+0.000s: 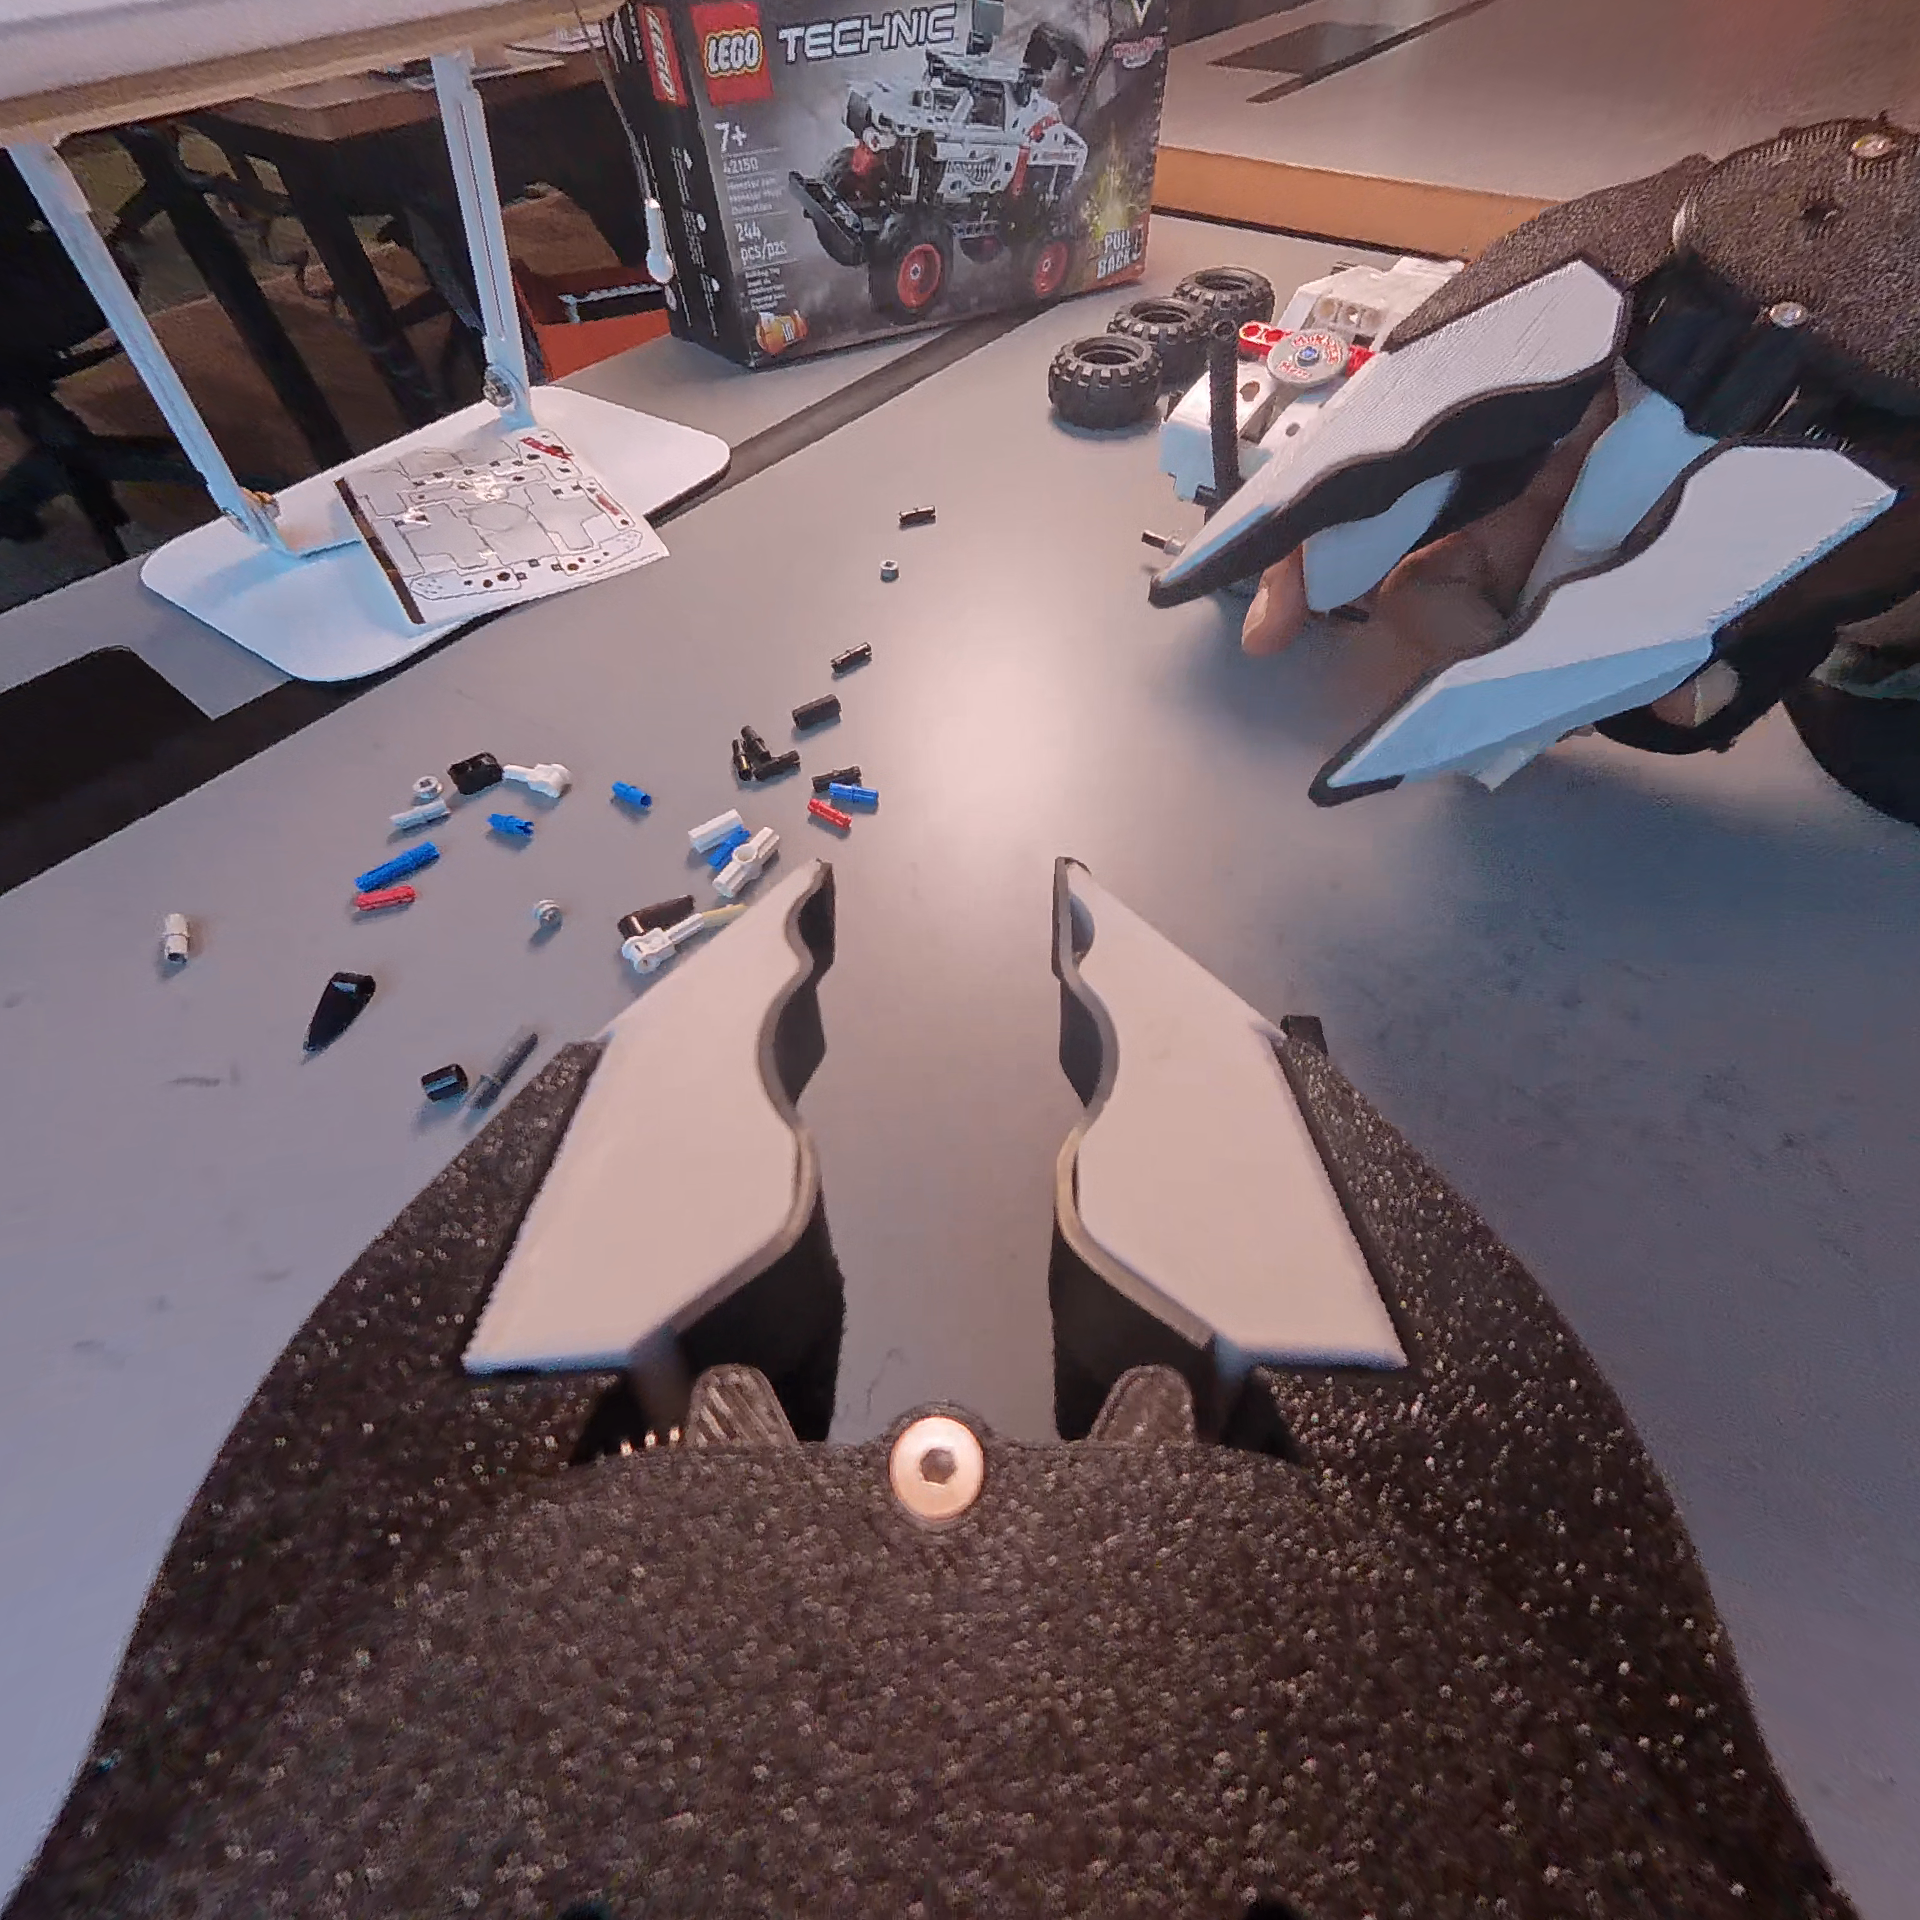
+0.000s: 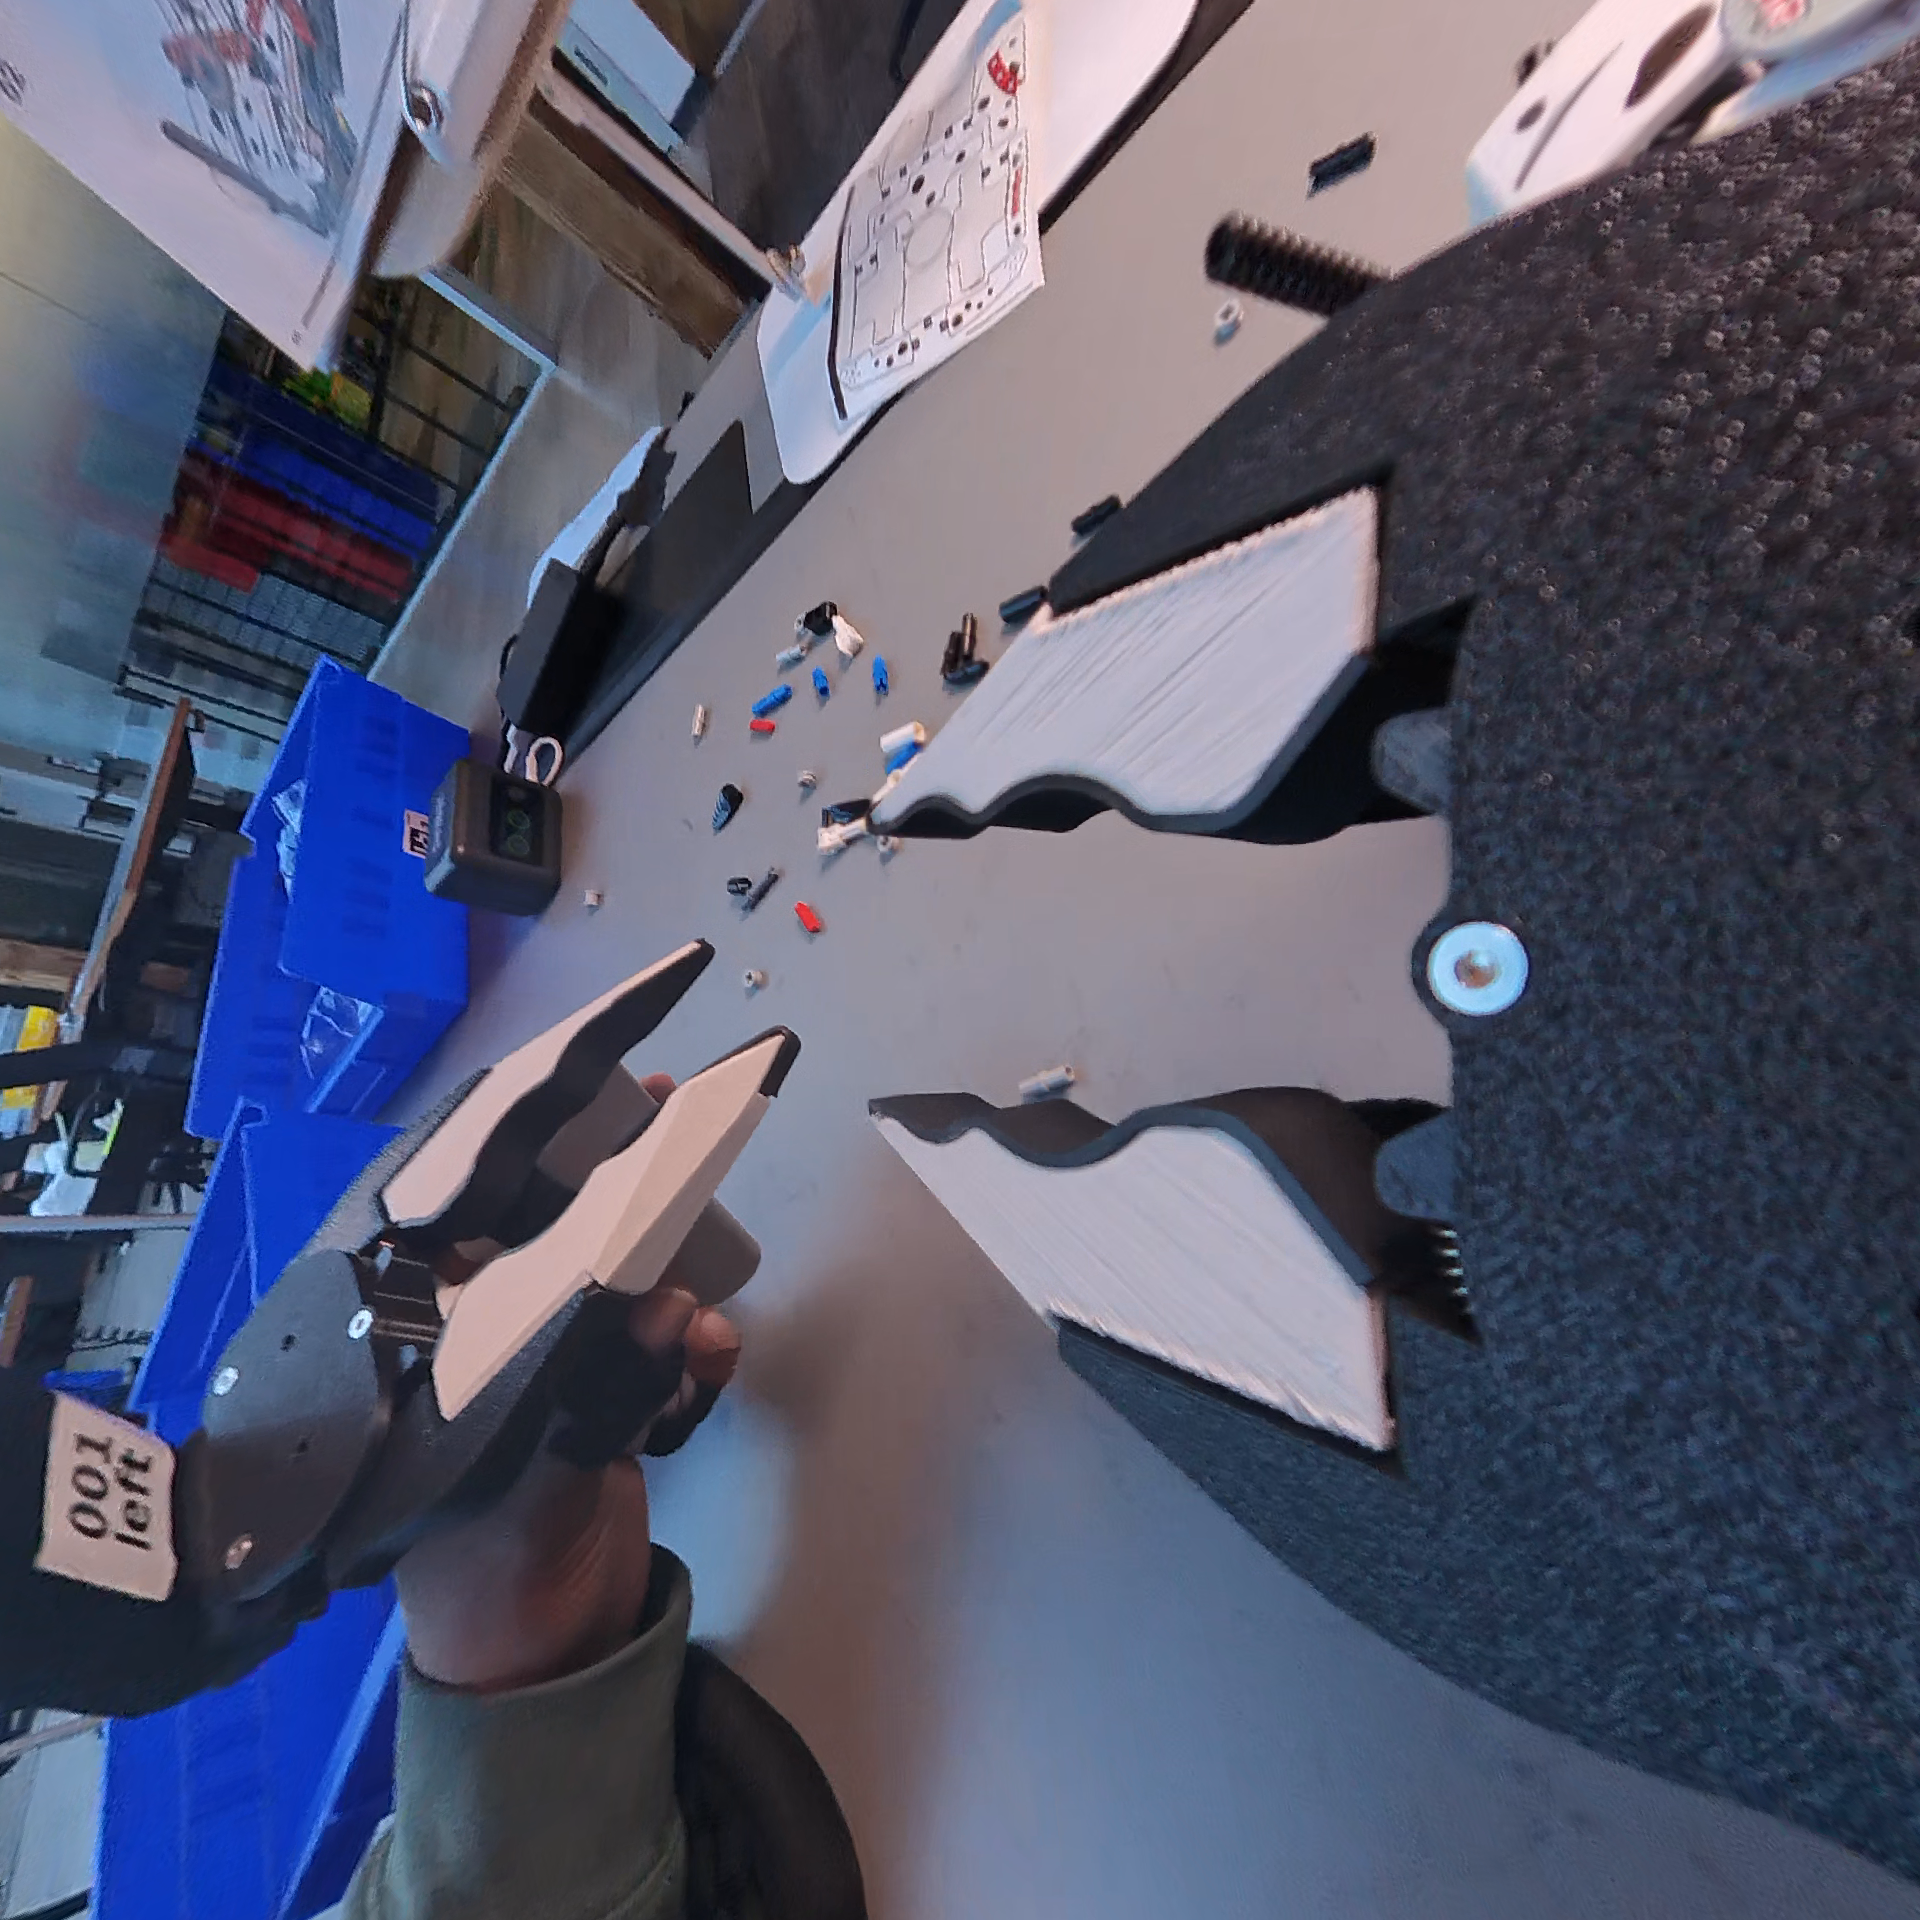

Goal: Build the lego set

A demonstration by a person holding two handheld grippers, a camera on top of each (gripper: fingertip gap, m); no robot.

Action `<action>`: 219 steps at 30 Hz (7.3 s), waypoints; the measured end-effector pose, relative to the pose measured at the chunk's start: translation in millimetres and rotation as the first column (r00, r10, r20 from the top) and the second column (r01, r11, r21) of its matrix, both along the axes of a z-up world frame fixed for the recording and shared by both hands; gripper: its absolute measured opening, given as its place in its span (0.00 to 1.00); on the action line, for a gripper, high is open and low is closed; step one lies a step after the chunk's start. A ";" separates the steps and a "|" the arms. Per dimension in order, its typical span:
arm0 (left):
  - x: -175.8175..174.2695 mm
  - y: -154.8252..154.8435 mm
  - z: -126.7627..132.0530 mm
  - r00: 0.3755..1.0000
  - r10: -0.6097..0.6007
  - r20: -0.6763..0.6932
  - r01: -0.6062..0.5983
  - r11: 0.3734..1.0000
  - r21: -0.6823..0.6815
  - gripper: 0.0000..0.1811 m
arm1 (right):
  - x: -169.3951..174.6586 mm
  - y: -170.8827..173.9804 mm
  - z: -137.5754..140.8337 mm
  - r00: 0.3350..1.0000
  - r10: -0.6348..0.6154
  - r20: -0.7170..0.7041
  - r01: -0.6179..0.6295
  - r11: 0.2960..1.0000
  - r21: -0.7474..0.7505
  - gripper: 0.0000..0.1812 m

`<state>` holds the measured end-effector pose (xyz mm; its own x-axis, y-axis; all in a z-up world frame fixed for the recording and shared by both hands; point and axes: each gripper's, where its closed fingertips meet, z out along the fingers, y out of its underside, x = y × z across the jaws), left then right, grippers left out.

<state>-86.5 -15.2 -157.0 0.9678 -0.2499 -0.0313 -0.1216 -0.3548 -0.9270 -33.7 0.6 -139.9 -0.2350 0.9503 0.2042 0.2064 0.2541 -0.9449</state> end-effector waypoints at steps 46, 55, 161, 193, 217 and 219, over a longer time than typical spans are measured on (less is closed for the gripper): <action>35.0 -24.8 -45.6 0.965 -0.262 -0.007 0.252 0.936 -0.247 0.14 | 29.8 -52.4 -84.8 0.815 0.251 0.522 -0.361 0.925 0.119 0.04; 54.2 -25.6 -8.4 0.909 -0.308 0.282 0.347 0.933 -0.099 0.16 | 13.8 -37.2 -28.5 0.980 0.149 0.133 -0.166 0.978 0.126 0.04; 83.6 -26.7 59.7 0.259 -0.291 0.921 0.383 0.906 0.178 0.04 | 19.3 -47.2 37.8 0.969 0.140 -0.206 -0.105 0.979 0.175 0.08; 37.5 -39.4 -68.0 0.953 -0.292 -0.082 0.241 0.893 -0.380 0.10 | 21.0 -10.3 24.9 0.994 0.061 -0.088 -0.062 0.998 -0.009 0.08; 112.0 -55.7 25.2 0.789 -0.512 0.340 0.555 0.831 -0.037 0.02 | 62.1 -58.7 14.1 0.876 0.479 -0.045 -0.475 0.846 -0.240 0.08; 115.9 -57.4 25.2 0.761 -0.512 0.399 0.572 0.819 -0.041 0.02 | 63.4 -60.8 13.9 0.866 0.498 -0.050 -0.492 0.827 -0.272 0.08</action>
<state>29.4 -72.7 -131.8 0.6031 -0.7079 0.3675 -0.0122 -0.4689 -0.8832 29.7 -60.2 -126.0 -0.6900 0.7220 -0.0502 0.1424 0.0674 -0.9875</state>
